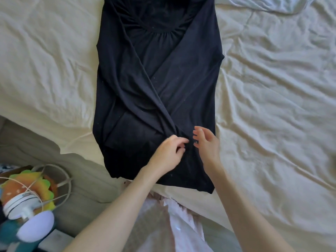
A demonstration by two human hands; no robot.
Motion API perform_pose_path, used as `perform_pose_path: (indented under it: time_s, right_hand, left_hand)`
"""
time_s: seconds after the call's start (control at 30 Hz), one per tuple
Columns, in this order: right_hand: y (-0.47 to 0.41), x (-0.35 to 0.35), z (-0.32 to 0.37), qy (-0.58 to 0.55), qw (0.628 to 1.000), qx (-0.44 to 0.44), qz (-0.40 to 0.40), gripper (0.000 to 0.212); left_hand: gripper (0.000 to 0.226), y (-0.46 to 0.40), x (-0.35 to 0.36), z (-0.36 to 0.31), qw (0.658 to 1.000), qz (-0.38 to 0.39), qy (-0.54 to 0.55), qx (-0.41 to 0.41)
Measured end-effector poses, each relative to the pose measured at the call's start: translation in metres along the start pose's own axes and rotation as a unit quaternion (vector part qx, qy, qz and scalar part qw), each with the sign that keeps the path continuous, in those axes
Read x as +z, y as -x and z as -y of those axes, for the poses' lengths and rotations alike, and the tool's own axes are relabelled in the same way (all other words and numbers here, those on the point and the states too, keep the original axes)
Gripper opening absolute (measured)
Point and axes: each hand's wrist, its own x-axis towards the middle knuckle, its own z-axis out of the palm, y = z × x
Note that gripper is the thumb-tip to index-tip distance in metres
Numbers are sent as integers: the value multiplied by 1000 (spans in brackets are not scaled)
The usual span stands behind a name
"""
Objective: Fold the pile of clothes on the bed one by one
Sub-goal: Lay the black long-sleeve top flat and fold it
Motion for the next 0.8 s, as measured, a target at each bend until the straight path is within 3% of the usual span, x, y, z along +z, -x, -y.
perform_pose_path:
  time_s: [0.1,0.17,0.23,0.3,0.37,0.47,0.53,0.6,0.67,0.73,0.8]
  right_hand:
    - [5,-18,-9,-27,998,48,-6,18]
    - [10,-25,-18,32,999,39,-6,23]
    - [16,-25,-26,130,990,-43,15,33]
    - [22,-19,-33,278,945,-161,62,45]
    - [25,-9,-38,418,872,-237,95,63]
    - [21,1,-40,532,809,-239,69,88]
    - [17,4,-44,598,754,-259,77,100]
    - [11,5,-47,649,703,-274,101,105]
    - [9,3,-49,675,668,-297,99,103]
    - [10,0,-49,678,650,-331,88,100]
    - [13,-5,-50,670,641,-366,79,101]
  left_hand:
    - [44,19,14,-14,991,42,106,69]
    - [45,27,14,-11,989,-36,129,70]
    - [45,27,7,0,982,-158,104,11]
    - [44,20,-4,13,973,-206,71,-76]
    - [45,12,-12,22,977,-187,13,-103]
    - [45,-4,-19,24,983,-159,-65,-64]
    - [47,-16,-20,20,985,-135,-60,-93]
    - [46,-28,-23,9,970,-122,84,-191]
    - [39,-34,-27,-5,909,-145,287,-266]
    - [29,-35,-33,-15,856,-157,405,-281]
    - [38,-33,-37,-21,844,-119,459,-250]
